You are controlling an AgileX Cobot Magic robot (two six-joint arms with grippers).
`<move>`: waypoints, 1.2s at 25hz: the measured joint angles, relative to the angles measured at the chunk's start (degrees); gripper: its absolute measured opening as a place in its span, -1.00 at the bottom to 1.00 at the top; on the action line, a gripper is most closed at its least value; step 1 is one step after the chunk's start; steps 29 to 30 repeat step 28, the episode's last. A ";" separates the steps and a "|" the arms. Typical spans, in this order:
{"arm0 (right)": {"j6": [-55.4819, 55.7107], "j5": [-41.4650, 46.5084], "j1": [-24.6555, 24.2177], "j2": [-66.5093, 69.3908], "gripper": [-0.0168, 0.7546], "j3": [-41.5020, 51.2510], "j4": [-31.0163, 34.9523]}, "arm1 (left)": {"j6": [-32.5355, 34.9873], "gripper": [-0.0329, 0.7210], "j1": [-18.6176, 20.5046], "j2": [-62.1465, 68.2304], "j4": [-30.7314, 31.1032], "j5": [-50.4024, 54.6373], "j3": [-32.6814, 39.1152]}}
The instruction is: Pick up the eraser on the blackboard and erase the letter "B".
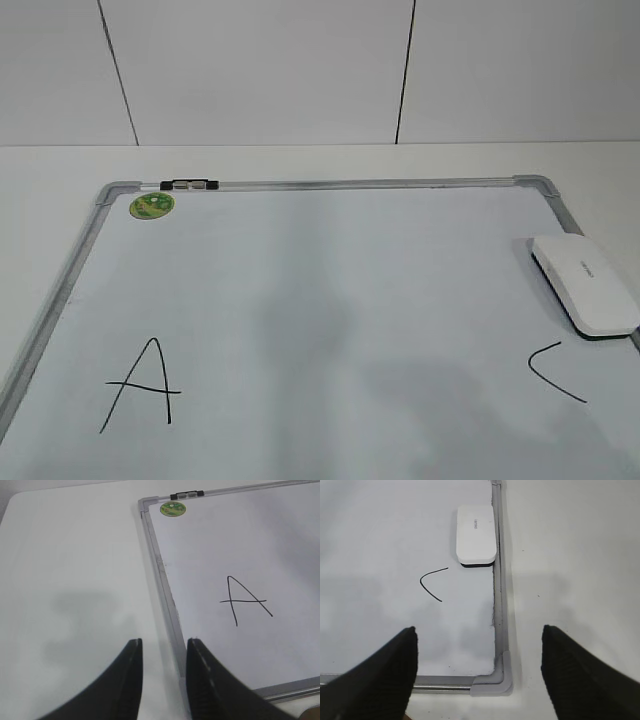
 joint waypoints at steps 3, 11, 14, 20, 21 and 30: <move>0.00 0.00 0.00 0.00 0.57 0.00 0.00 | 0.00 -0.31 0.00 0.00 0.09 0.00 0.00; 0.00 0.00 0.00 0.00 0.57 0.00 -0.32 | 0.00 -0.31 1.11 0.00 0.09 -0.09 0.00; 0.00 0.00 0.00 0.00 0.57 0.00 -0.41 | 0.00 -0.31 1.11 0.00 0.09 -0.09 0.00; 0.00 0.00 0.00 0.00 0.57 0.00 -0.45 | 0.00 -0.31 1.11 0.00 0.09 -0.09 0.00; 0.00 0.00 0.00 0.00 0.57 0.00 -0.45 | 0.00 -0.31 1.11 0.00 0.09 -0.09 0.00; 0.00 0.00 0.00 0.00 0.57 0.00 -0.45 | 0.00 -0.31 1.11 0.00 0.09 -0.09 0.00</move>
